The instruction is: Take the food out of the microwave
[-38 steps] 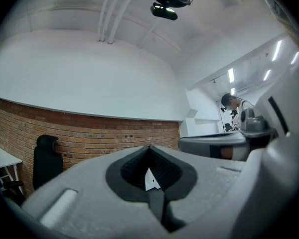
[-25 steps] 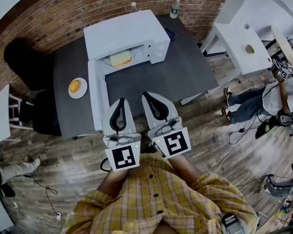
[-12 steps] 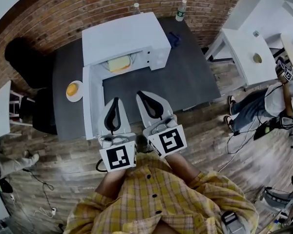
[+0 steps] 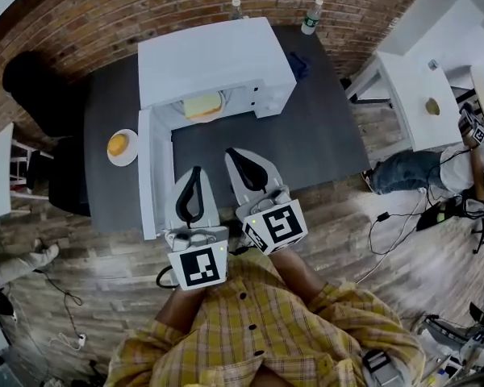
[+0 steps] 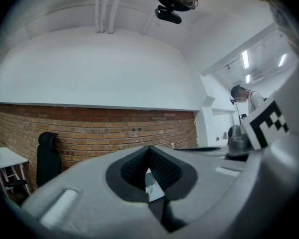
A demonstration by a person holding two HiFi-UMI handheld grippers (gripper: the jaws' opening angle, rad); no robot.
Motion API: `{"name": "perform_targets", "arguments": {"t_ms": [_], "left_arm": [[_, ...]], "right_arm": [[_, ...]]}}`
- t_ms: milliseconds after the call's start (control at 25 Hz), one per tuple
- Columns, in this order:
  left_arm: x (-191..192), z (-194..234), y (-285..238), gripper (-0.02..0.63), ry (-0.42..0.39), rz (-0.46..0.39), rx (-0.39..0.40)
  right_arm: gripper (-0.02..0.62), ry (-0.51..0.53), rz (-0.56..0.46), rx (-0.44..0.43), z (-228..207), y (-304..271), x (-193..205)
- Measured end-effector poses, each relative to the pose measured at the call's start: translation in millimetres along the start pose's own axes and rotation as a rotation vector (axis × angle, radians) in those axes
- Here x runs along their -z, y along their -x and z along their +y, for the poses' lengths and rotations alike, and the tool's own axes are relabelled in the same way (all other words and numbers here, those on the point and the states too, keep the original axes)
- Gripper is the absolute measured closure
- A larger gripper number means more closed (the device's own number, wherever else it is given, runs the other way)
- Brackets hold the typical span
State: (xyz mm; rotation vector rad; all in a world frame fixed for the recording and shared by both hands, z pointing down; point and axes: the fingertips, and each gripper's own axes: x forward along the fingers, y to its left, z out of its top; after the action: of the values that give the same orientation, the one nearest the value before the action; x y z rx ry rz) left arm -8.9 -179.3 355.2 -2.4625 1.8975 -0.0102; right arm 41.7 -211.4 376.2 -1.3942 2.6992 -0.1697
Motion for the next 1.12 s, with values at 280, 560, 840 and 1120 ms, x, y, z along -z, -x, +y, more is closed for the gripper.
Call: {"name": "perform_targets", "arguments": {"t_ms": [280,560,840,1120], "left_arm": [[12,22,-16,0.606,0.02,0.028,0.017],[26,33,-29,0.606,0.007,0.064,0.037],[33,33,-40,0.606,0.025,0.085,0.064],[36,40,-48,0.606,0.045,0.093,0.061]], "right_arm": [[0.592,-0.238,0.107,-0.035,-29,-60,54],[0.592,-0.548,0.151,-0.001,-56,-91,108],[0.594,-0.884,0.132,0.064,-87,-107,164],[0.595,-1.11,0.066,0.098,-100,-123,189]]}}
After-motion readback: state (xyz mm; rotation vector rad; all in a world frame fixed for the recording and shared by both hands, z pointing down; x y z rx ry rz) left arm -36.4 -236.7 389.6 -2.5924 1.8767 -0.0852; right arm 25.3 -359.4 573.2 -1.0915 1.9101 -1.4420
